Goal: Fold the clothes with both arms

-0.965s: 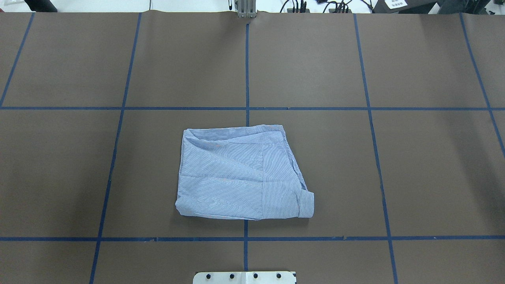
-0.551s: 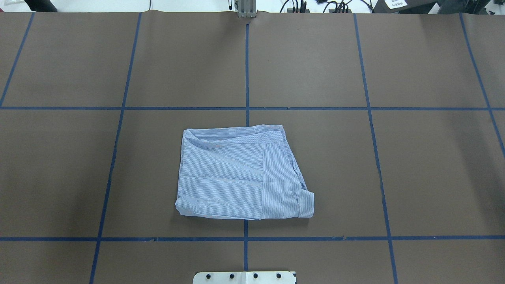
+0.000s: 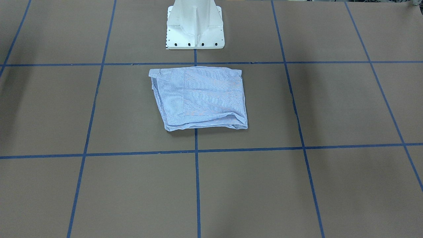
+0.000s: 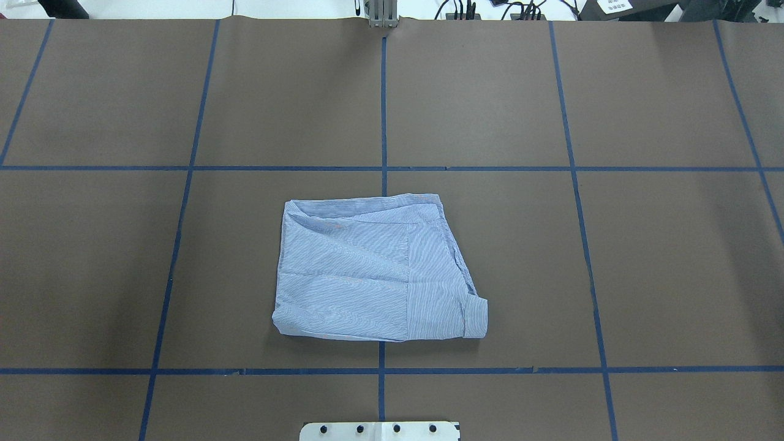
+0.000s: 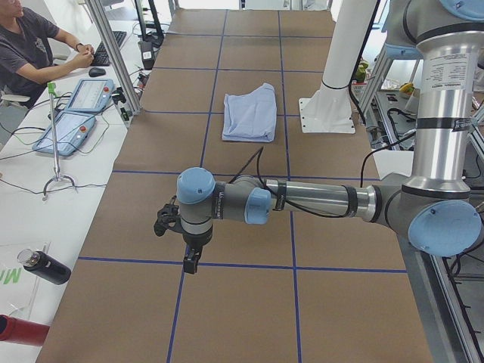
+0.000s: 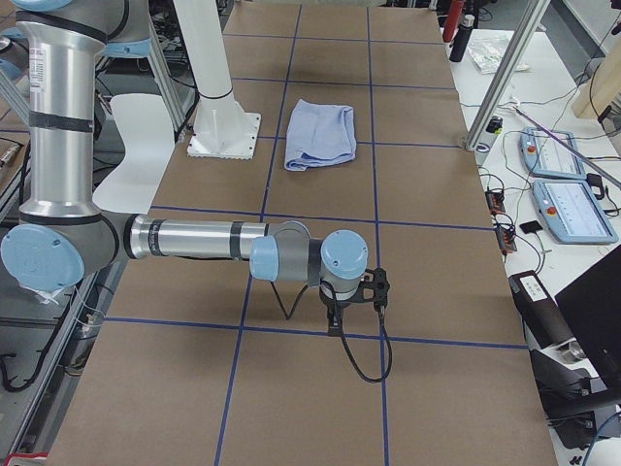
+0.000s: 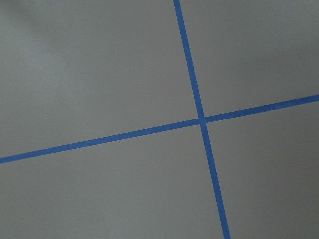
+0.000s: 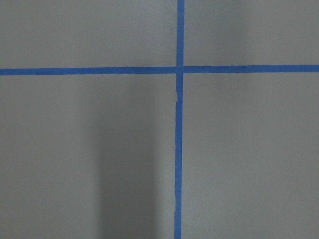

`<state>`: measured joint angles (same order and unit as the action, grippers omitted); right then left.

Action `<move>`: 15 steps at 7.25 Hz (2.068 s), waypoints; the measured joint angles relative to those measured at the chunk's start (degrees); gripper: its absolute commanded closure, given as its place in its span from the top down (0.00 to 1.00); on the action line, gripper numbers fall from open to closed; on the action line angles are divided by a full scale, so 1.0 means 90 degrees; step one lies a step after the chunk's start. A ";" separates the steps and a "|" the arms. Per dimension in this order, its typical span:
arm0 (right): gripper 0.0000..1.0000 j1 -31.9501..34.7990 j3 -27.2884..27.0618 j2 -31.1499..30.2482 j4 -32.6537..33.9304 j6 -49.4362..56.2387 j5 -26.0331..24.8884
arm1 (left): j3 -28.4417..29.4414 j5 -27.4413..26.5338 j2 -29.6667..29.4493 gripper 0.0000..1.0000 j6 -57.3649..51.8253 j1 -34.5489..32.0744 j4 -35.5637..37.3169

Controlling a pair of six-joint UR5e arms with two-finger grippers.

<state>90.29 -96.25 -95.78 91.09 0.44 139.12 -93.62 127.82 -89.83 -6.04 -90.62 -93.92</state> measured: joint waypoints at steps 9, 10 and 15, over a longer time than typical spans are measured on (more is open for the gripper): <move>1.00 0.0059 -0.0013 -0.0014 -0.0012 -0.0002 -0.0005 | 0.0021 0.0048 0.0000 1.00 0.0983 0.0003 -0.0037; 1.00 0.0060 -0.0011 -0.0013 -0.0005 -0.0009 -0.0006 | 0.0021 0.0047 0.0000 1.00 0.0996 0.0006 -0.0041; 1.00 0.0055 0.0016 -0.0013 -0.0002 -0.0333 -0.0037 | 0.0021 0.0046 -0.0009 1.00 0.1004 0.0008 -0.0043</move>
<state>90.79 -96.11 -95.89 91.08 -2.56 138.79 -93.43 128.23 -89.91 2.99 -90.54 -94.31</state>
